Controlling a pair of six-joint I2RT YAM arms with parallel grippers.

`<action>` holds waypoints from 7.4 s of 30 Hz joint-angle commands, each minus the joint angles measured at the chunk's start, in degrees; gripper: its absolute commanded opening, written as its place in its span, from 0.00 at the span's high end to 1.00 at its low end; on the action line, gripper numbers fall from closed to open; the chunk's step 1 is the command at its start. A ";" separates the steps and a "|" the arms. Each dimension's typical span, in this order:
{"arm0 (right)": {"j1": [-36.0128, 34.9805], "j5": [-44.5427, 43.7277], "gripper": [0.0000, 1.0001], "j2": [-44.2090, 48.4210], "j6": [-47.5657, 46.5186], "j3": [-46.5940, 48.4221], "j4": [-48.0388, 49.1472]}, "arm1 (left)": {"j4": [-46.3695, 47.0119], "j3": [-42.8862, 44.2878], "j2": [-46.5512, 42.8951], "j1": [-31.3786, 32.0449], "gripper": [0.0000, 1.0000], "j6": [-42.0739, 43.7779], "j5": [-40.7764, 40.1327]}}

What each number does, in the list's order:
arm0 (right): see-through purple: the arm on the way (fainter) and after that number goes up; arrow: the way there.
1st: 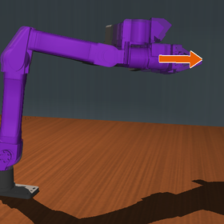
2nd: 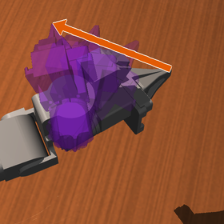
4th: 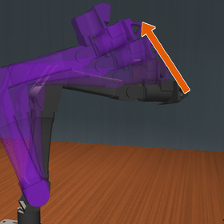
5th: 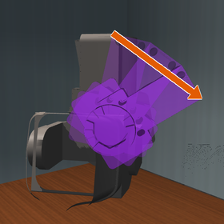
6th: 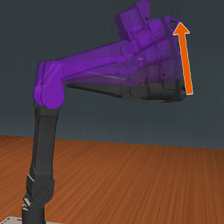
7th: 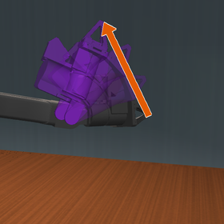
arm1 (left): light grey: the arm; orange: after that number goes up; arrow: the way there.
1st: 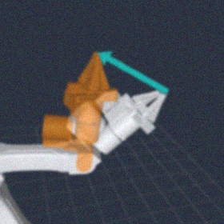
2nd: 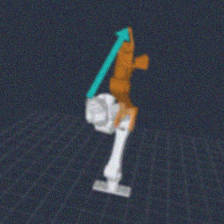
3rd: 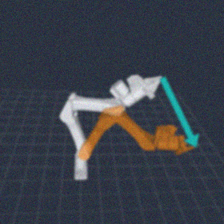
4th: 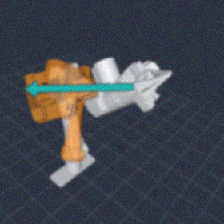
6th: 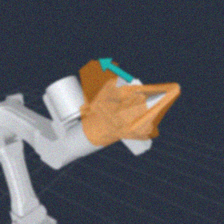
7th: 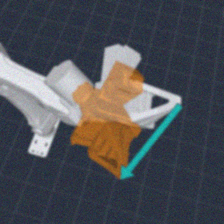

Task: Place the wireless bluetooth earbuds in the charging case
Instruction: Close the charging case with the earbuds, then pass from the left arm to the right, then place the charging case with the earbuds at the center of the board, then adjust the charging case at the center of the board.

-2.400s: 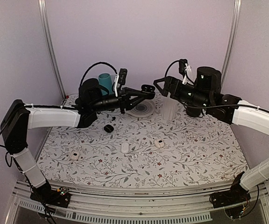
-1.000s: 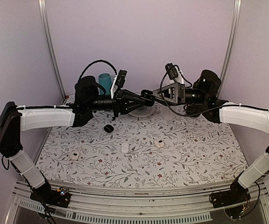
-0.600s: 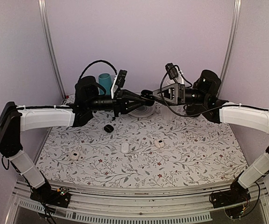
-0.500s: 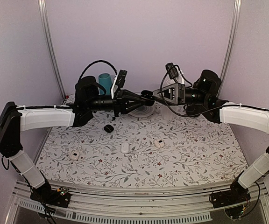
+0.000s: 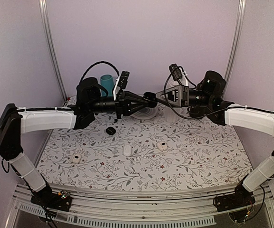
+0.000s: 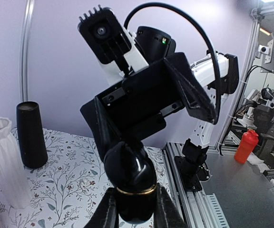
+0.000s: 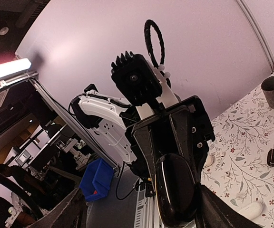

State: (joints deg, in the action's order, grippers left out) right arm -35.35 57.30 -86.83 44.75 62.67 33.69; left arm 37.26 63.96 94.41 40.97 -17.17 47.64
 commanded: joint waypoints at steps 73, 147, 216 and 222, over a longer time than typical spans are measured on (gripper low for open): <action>-3.18 -14.68 0.94 7.12 -17.23 -2.71 -10.87 | 3.96 5.29 4.93 -0.97 1.00 -15.82 0.82; 11.64 -46.12 0.97 -0.75 -2.40 -13.49 -24.15 | -2.88 -12.07 -9.88 -6.93 0.04 -8.93 -21.42; 1.76 -51.61 0.37 -9.44 -16.06 -6.76 -41.23 | -3.70 -7.10 -2.65 -7.31 0.04 -13.16 -15.44; -0.38 -50.36 0.35 -12.21 -18.42 -4.52 -43.36 | -3.34 -7.23 -2.72 -7.31 0.05 -13.49 -15.80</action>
State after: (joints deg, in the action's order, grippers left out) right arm -34.92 7.40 -97.73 28.51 55.70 -7.66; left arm 32.27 56.40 91.24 34.15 -30.28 32.34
